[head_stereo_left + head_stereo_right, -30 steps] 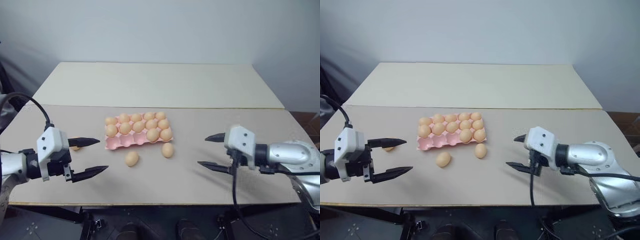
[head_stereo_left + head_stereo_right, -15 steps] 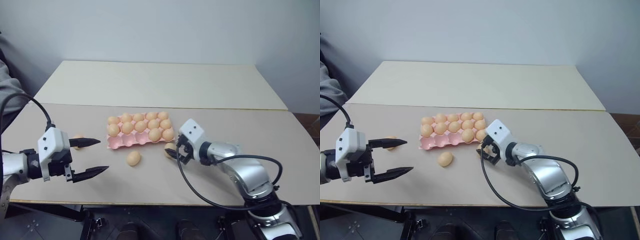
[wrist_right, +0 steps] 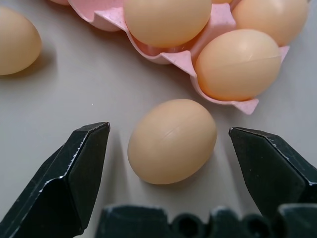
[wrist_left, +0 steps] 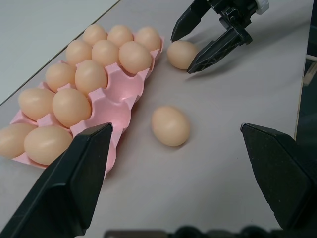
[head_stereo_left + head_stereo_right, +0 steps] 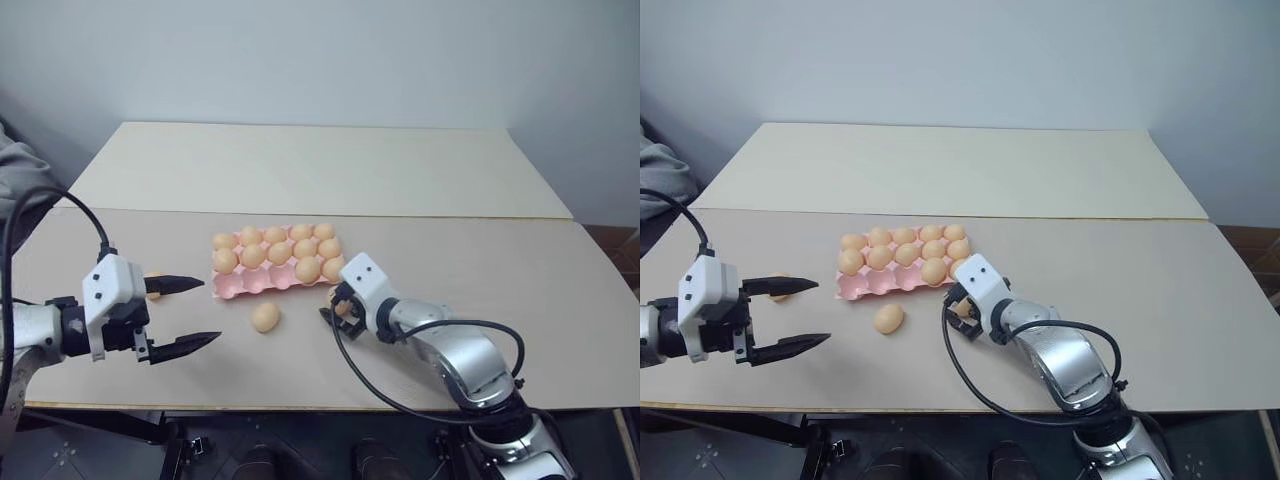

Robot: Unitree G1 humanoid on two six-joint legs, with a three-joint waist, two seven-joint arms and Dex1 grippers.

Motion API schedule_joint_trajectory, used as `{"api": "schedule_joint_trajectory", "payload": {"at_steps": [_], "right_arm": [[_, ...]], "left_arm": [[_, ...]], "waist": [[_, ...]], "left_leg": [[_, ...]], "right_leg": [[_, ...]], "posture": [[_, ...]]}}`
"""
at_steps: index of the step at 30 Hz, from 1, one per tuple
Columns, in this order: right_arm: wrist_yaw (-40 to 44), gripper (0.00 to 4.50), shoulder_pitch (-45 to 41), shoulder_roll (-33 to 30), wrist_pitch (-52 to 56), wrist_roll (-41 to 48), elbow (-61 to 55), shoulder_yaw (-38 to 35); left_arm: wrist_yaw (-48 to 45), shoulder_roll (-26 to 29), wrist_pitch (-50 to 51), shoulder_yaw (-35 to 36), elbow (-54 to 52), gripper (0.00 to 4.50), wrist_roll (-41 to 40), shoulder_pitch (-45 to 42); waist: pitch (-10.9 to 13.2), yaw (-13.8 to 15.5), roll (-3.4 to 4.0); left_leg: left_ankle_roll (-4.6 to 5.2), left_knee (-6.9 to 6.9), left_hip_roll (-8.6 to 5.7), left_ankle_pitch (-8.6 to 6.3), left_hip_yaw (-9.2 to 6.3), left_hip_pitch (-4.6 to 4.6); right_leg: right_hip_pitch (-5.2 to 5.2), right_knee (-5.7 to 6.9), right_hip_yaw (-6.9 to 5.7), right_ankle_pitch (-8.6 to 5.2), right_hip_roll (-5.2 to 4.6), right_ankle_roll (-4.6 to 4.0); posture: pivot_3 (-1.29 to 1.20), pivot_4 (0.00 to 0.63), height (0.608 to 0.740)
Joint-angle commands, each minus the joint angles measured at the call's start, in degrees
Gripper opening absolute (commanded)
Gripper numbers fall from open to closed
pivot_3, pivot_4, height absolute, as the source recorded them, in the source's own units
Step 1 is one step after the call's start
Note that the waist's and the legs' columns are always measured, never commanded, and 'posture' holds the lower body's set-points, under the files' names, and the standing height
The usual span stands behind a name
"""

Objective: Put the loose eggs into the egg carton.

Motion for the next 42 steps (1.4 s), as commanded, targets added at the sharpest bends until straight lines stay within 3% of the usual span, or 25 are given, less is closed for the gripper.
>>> {"api": "schedule_joint_trajectory", "payload": {"at_steps": [1,9,17,24,34,42], "right_arm": [[-0.06,4.3,-0.38,-0.05,-3.37,-1.01,-0.27,0.01],[0.01,2.04,1.19,-0.89,-5.92,-2.89,0.74,0.99],[2.06,2.04,1.27,-6.26,-3.17,-2.81,-5.24,-0.56],[5.84,2.04,-6.04,-6.32,-1.11,1.25,-9.49,-2.97],[9.44,2.04,-16.85,4.07,-16.77,-0.55,8.86,3.15],[13.51,2.04,-20.1,7.31,-26.25,-3.49,20.16,6.28]], "left_arm": [[-0.08,0.8,-1.28,0.88,-0.51,4.5,0.02,-0.48],[-0.1,0.61,-1.21,1.88,-0.88,4.5,0.17,0.64],[-0.13,0.83,-0.87,4.04,-1.15,4.5,0.69,3.8],[-0.7,0.31,-1.47,6.98,0.22,4.5,2.14,8.43],[1.23,-2.25,-1.1,7.8,-2.66,4.5,1.83,12.84],[2.95,-3.01,-0.41,7.62,-5.24,4.5,0.81,13.07]], "waist": [[0.0,-0.04,0.0],[0.0,-0.07,0.0],[0.0,0.17,0.0],[0.0,-0.46,0.0],[0.0,-0.67,0.0],[0.0,-0.67,-0.01]], "left_leg": [[0.0,0.0,0.0,0.0,0.0,0.0],[0.0,0.0,0.0,0.0,0.0,0.0],[0.0,0.01,-0.01,0.0,0.0,0.0],[0.0,-0.02,0.05,0.0,0.0,0.07],[0.0,-0.03,0.04,0.0,0.0,0.06],[-0.01,-0.03,0.03,0.0,0.0,0.04]], "right_leg": [[0.01,0.0,0.0,0.0,0.0,0.0],[0.01,0.0,0.0,0.0,0.0,0.0],[0.03,-0.02,-0.01,0.0,-0.03,0.0],[0.01,0.02,0.01,0.0,0.04,-0.01],[0.02,0.02,-0.01,0.01,0.0,-0.02],[-0.01,0.02,-0.02,0.02,-0.03,-0.03]], "posture": [[0.0,0.15,0.74],[0.0,0.15,0.74],[0.0,0.15,0.74],[0.0,0.15,0.74],[0.0,0.15,0.74],[0.0,0.15,0.74]]}}
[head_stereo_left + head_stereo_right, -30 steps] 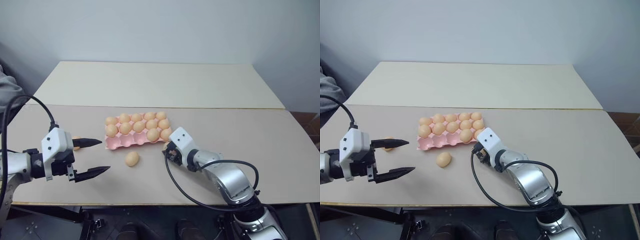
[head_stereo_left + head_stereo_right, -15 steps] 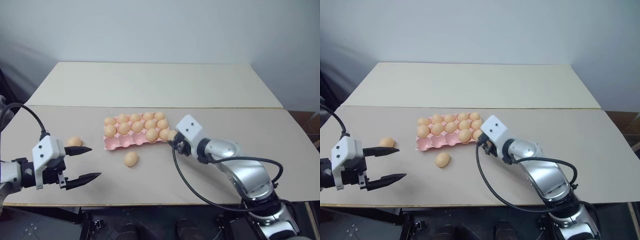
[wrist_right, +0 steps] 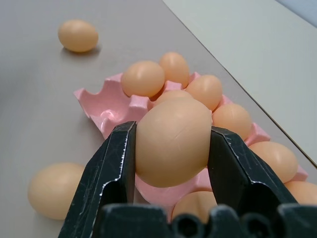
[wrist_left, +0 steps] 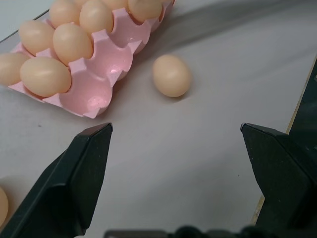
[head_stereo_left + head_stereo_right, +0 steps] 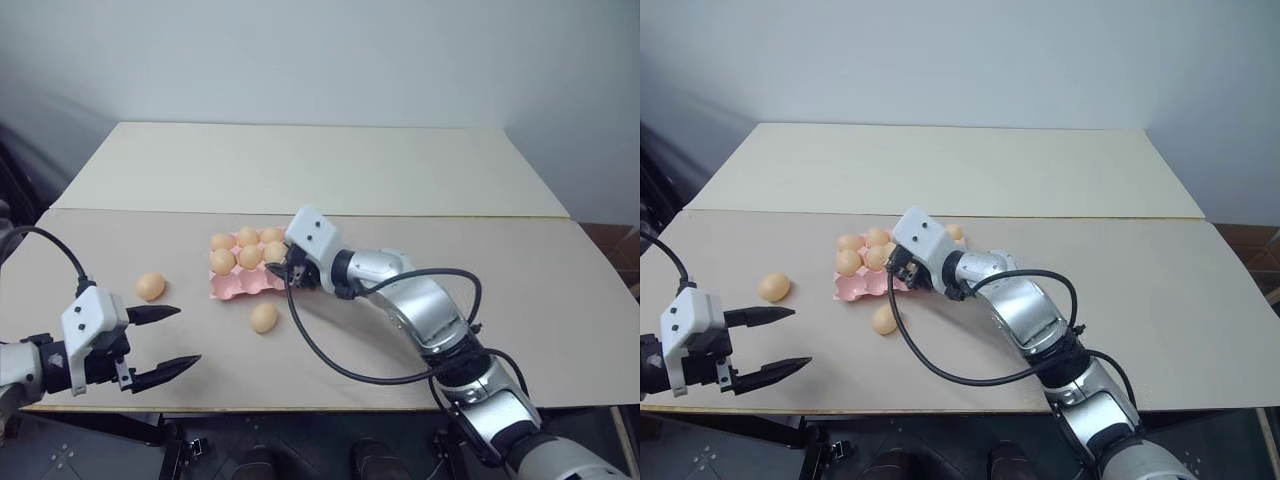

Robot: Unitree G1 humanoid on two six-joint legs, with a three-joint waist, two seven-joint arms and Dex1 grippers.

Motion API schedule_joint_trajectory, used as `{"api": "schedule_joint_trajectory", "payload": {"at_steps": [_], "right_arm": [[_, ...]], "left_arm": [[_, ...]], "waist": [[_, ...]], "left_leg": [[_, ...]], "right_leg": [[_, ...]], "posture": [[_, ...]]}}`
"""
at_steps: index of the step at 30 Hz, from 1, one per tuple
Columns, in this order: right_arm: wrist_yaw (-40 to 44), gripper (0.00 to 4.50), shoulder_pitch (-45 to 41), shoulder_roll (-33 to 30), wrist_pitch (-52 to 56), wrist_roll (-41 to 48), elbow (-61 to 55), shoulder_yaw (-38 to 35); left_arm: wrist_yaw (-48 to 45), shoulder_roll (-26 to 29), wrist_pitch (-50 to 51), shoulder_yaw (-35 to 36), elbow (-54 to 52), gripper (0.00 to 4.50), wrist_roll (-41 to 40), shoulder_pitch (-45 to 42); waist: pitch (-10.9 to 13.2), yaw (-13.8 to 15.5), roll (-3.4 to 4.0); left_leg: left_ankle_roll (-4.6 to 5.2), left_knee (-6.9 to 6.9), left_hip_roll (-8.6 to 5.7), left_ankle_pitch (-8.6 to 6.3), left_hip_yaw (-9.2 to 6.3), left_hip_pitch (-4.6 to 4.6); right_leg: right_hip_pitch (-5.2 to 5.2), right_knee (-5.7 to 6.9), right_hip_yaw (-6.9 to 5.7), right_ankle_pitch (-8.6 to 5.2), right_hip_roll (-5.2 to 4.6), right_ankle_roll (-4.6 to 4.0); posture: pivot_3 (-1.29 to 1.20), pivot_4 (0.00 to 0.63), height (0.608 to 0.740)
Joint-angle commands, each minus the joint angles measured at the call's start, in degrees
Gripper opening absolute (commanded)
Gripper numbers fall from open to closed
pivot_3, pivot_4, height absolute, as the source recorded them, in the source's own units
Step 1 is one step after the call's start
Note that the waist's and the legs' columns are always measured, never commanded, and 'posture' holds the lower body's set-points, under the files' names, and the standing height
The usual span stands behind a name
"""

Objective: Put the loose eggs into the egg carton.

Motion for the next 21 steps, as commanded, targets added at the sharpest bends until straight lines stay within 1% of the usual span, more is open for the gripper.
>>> {"api": "schedule_joint_trajectory", "payload": {"at_steps": [1,2,4,5,9,10,15,21], "right_arm": [[1.52,2.04,-1.78,1.12,-4.52,-1.47,2.22,0.55],[2.0,2.04,-1.85,1.32,-5.33,-1.72,3.03,0.67],[2.58,2.62,-1.81,1.66,-7.12,-2.58,4.13,0.83],[2.81,2.8,-1.75,1.82,-7.81,-2.94,4.5,0.83],[3.24,4.14,-1.7,2.19,-8.78,-4.77,5.13,1.2],[3.34,4.41,-1.56,2.12,-8.97,-5.24,4.93,1.22],[4.23,4.41,-0.01,0.37,-7.28,-5.49,-0.06,-0.52],[9.06,4.41,4.47,-7.45,-2.23,-1.47,-15.34,-5.05]], "left_arm": [[0.67,-0.41,-0.46,1.14,-2.6,4.5,-0.87,0.32],[0.67,-0.56,-0.49,1.3,-2.88,4.5,-0.9,0.61],[0.81,-0.71,-0.45,1.35,-3.18,4.5,-0.87,0.81],[0.87,-0.75,-0.41,1.35,-3.26,4.5,-0.87,0.82],[1.07,-0.77,-0.56,0.99,-3.12,4.5,-0.88,0.37],[1.18,-0.74,-0.61,0.73,-2.99,4.5,-0.8,0.14],[1.22,-0.59,-0.79,0.15,-2.7,4.5,-0.77,-0.5],[0.78,-0.53,-1.08,-0.19,-2.26,4.5,-0.62,-0.7]], "waist": [[0.0,-0.09,0.0],[0.0,-0.16,0.0],[0.0,-0.35,0.0],[0.0,-0.39,0.0],[0.0,-0.53,0.0],[0.0,-0.57,0.0],[0.01,-0.66,0.01],[0.0,-0.15,0.0]], "left_leg": [[0.0,0.0,0.0,0.0,0.0,0.0],[0.0,0.0,0.01,0.0,0.0,0.02],[0.0,-0.01,0.01,0.0,0.0,0.01],[0.0,-0.01,0.0,0.0,0.0,-0.01],[0.0,-0.01,0.0,0.0,0.0,-0.01],[0.0,-0.01,0.0,0.0,0.0,-0.01],[0.0,-0.01,0.0,0.0,-0.01,-0.01],[0.0,-0.01,0.0,0.0,-0.02,-0.03]], "right_leg": [[0.0,0.01,0.0,0.0,0.01,0.0],[0.01,0.01,0.0,0.0,0.01,0.0],[0.0,0.01,0.0,0.0,0.01,0.0],[-0.02,0.0,0.0,0.0,0.01,0.0],[-0.01,0.0,0.0,0.0,0.0,0.0],[-0.01,0.01,0.0,0.0,0.01,0.0],[-0.02,0.0,0.0,0.0,0.01,0.0],[0.0,-0.02,-0.01,0.0,-0.02,0.0]], "posture": [[0.0,0.15,0.74],[0.0,0.15,0.74],[0.0,0.15,0.74],[0.0,0.15,0.74],[0.0,0.15,0.74],[0.0,0.15,0.74],[0.0,0.15,0.74],[0.0,0.15,0.74]]}}
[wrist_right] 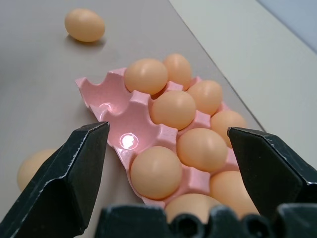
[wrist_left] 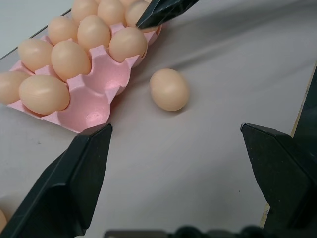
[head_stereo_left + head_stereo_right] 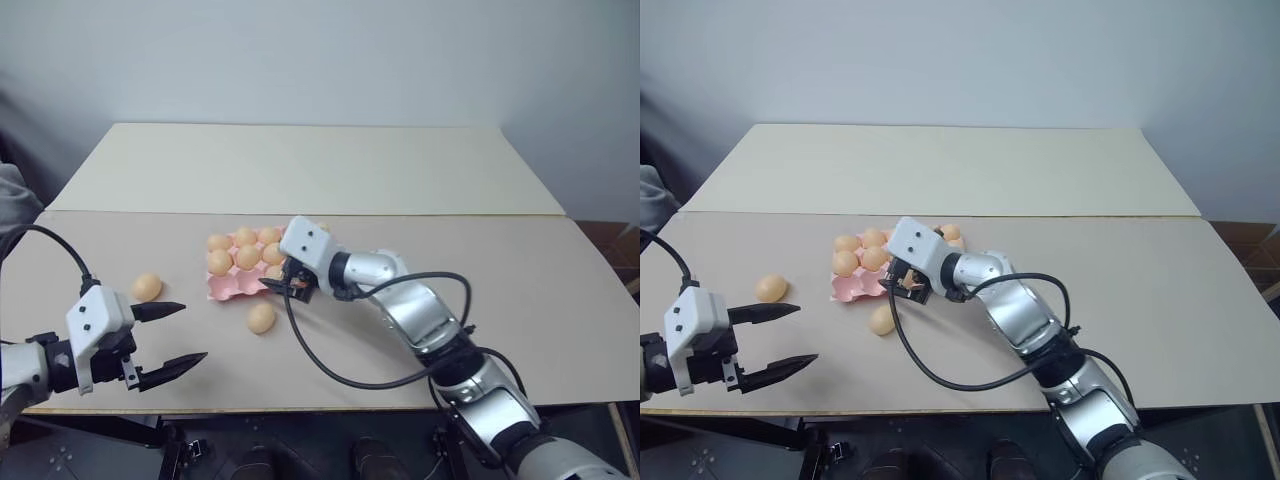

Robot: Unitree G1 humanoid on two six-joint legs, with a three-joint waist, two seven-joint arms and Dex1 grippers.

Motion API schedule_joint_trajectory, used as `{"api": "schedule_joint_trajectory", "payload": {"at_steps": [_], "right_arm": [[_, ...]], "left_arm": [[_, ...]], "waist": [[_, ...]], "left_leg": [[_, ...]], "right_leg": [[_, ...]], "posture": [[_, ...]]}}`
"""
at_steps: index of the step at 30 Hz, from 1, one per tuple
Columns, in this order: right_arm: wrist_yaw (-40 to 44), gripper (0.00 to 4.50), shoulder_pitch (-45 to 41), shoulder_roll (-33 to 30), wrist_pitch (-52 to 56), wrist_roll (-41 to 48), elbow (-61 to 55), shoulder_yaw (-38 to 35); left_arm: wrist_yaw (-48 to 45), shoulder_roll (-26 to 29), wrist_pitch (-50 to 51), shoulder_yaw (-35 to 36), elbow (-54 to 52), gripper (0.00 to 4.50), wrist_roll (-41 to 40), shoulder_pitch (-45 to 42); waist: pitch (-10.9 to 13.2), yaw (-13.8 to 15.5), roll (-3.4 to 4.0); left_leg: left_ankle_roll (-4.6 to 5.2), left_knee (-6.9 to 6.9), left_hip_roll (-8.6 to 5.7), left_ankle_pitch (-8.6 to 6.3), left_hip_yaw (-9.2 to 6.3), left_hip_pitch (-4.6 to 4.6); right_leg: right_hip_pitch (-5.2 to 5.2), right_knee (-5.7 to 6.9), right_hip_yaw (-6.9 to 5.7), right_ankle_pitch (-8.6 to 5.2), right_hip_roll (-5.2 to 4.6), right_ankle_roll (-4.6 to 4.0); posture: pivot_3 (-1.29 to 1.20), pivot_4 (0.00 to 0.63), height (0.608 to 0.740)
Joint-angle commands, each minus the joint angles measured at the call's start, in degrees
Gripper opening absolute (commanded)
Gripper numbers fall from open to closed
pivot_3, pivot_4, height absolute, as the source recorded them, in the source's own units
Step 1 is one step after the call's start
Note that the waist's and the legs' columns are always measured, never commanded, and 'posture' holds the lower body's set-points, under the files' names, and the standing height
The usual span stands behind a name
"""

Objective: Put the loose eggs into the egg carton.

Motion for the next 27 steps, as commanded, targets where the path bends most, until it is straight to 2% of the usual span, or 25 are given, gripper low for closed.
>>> {"api": "schedule_joint_trajectory", "payload": {"at_steps": [1,7,15,22,27], "right_arm": [[4.12,4.41,2.95,-5.13,2.71,4.22,-10.88,-5.05],[12.44,4.41,12.74,-17.89,5.59,13.93,-22.77,-15.45],[20.23,4.41,25.09,-32.48,4.47,22.04,-27.17,-27.48],[20.78,4.41,31.75,-37.53,3.49,23.38,-28.5,-32.09],[19.45,4.41,32.61,-38.56,3.57,24.03,-28.52,-32.99]], "left_arm": [[-0.43,0.23,-1.18,0.3,-0.7,4.5,-0.43,-0.11],[-1.03,0.01,-1.82,0.23,-0.3,4.5,-0.38,0.17],[-0.35,0.42,-2.37,-3.44,0.08,4.5,0.5,-2.38],[1.37,-0.09,-1.72,-6.09,-1.52,4.5,0.27,-2.96],[6.45,-3.42,-3.59,-12.8,-0.61,4.5,4.89,-4.37]], "waist": [[0.0,0.27,0.0],[0.0,0.88,-0.01],[0.0,0.99,-0.01],[-0.01,1.09,-0.03],[-0.02,1.11,-0.04]], "left_leg": [[0.0,0.0,0.0,0.0,0.0,0.0],[0.01,0.0,0.0,0.0,0.0,0.02],[0.01,0.01,-0.01,0.0,0.01,0.1],[0.01,0.02,-0.01,-0.01,0.03,0.09],[0.01,0.05,-0.03,-0.01,0.03,0.11]], "right_leg": [[0.01,0.0,0.0,0.0,0.0,0.0],[0.03,-0.03,0.0,-0.01,0.02,0.0],[0.15,-0.06,0.0,-0.01,0.03,0.01],[0.14,-0.07,0.03,-0.01,0.03,0.02],[0.2,-0.07,0.03,-0.02,0.03,0.02]], "posture": [[0.0,0.15,0.74],[0.0,0.15,0.74],[0.0,0.15,0.74],[0.0,0.15,0.74],[0.0,0.15,0.74]]}}
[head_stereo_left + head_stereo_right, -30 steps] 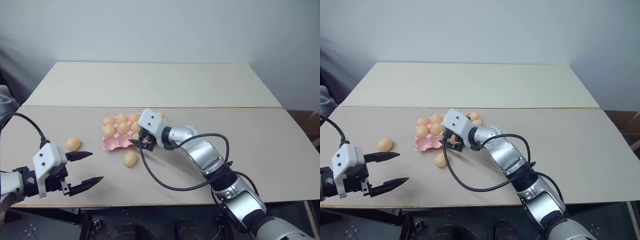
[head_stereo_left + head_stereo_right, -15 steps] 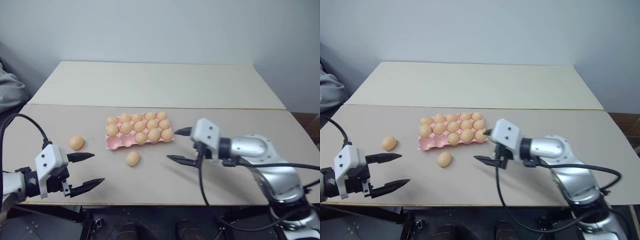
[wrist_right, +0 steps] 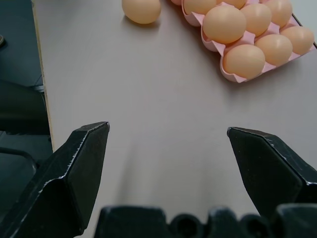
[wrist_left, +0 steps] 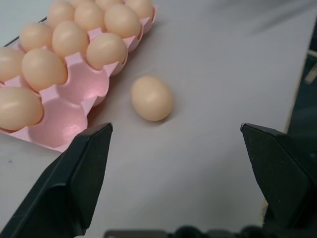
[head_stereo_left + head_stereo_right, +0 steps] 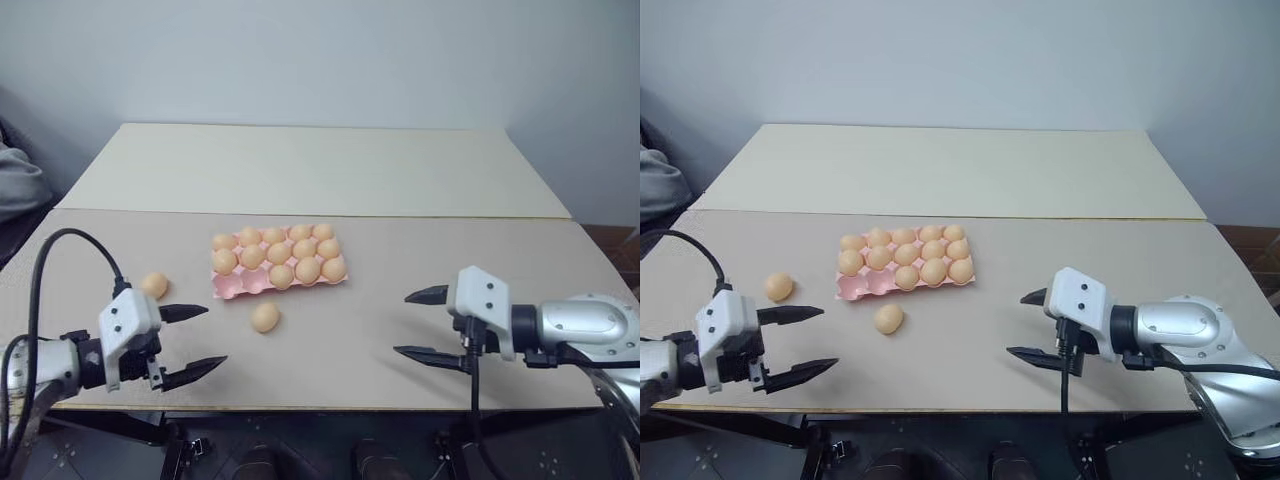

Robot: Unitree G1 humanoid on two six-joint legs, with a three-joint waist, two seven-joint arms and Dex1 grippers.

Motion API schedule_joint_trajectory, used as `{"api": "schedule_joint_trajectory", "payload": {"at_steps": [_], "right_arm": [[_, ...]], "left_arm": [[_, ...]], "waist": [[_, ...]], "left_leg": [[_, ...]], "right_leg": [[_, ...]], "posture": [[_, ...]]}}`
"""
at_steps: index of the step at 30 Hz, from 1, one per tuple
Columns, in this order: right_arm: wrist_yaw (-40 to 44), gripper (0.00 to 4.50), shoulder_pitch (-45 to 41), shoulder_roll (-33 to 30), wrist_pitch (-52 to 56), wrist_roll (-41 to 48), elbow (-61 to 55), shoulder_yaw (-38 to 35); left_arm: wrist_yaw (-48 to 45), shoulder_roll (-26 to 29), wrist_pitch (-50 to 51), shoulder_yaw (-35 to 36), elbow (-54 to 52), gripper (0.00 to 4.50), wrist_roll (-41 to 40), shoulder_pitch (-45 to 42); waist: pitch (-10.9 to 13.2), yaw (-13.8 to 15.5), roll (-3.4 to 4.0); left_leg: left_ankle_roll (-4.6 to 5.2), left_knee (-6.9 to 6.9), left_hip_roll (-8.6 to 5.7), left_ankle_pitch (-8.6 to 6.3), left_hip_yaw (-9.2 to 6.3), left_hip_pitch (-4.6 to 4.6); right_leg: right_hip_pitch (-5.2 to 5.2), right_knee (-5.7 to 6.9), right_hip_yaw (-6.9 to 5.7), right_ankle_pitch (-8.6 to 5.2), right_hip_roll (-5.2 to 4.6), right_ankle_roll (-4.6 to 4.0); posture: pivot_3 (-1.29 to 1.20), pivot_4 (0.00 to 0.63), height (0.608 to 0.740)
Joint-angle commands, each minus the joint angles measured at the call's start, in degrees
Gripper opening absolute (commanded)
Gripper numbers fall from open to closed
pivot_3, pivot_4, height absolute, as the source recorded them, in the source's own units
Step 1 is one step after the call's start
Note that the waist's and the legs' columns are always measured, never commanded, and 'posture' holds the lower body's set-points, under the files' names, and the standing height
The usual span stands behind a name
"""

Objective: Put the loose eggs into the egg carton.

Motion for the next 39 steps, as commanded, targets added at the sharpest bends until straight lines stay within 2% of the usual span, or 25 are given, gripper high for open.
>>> {"api": "schedule_joint_trajectory", "payload": {"at_steps": [1,4,6,12,20,36,39], "right_arm": [[-0.86,4.41,-0.38,-0.9,-1.33,1.02,-1.51,-2.18],[-1.6,4.41,-0.74,-0.74,-1.47,0.63,-0.91,-1.63],[-2.31,4.41,-0.89,-0.8,-1.72,-0.15,-0.23,-1.29],[-3.16,4.41,-0.02,-1.52,-2.08,-0.21,-0.21,-2.3],[-4.96,4.41,1.23,-1.68,-2.16,-0.57,-1.12,-2.21],[-7.74,4.41,1.51,-1.93,-1.87,-1.08,-1.34,-2.27],[-8.02,4.44,1.78,-2.04,-1.7,-0.99,-1.7,-2.32]], "left_arm": [[2.75,-1.96,-1.57,-3.82,-0.48,4.5,2.11,-1.35],[4.58,-2.59,-3.55,-10.31,1.68,4.5,8.05,-2.82],[7.66,-5.19,-5.31,-14.98,4.25,4.5,11.88,-5.59],[12.23,-12.08,-7.52,-21.45,8.14,4.5,15.87,-11.38],[14.83,-17.21,-11.08,-25.17,15.21,4.5,18.85,-16.77],[13.14,-24.12,-17.21,-30.75,28.3,4.5,20.43,-25.53],[12.42,-24.2,-15.98,-30.78,27.7,3.6,19.77,-25.4]], "waist": [[0.0,0.02,0.0],[-0.01,0.17,-0.02],[-0.02,0.26,0.0],[-0.05,1.01,-0.04],[-0.06,1.57,-0.04],[-0.06,1.61,-0.04],[-0.07,1.61,-0.04]], "left_leg": [[0.0,0.0,0.0,0.0,-0.01,0.0],[0.0,0.01,-0.01,0.0,-0.01,0.0],[0.0,0.01,-0.02,0.0,-0.01,-0.01],[0.0,0.06,-0.04,0.0,-0.04,-0.08],[0.01,0.12,-0.05,0.0,-0.04,-0.02],[0.02,0.16,-0.07,0.0,-0.07,0.0],[0.02,0.17,-0.07,0.0,-0.07,0.01]], "right_leg": [[0.0,0.0,0.0,0.0,0.0,0.0],[0.01,-0.01,0.0,0.0,-0.01,0.0],[0.0,-0.01,-0.01,0.0,0.0,0.0],[-0.01,-0.01,-0.01,0.01,-0.01,0.01],[0.06,0.03,-0.02,0.01,-0.01,0.01],[0.14,0.01,-0.03,0.01,-0.02,0.03],[0.17,0.02,-0.03,0.01,-0.02,0.03]], "posture": [[0.0,0.15,0.74],[0.0,0.15,0.74],[0.0,0.15,0.74],[0.0,0.15,0.74],[0.0,0.15,0.74],[0.0,0.15,0.74],[0.0,0.15,0.74]]}}
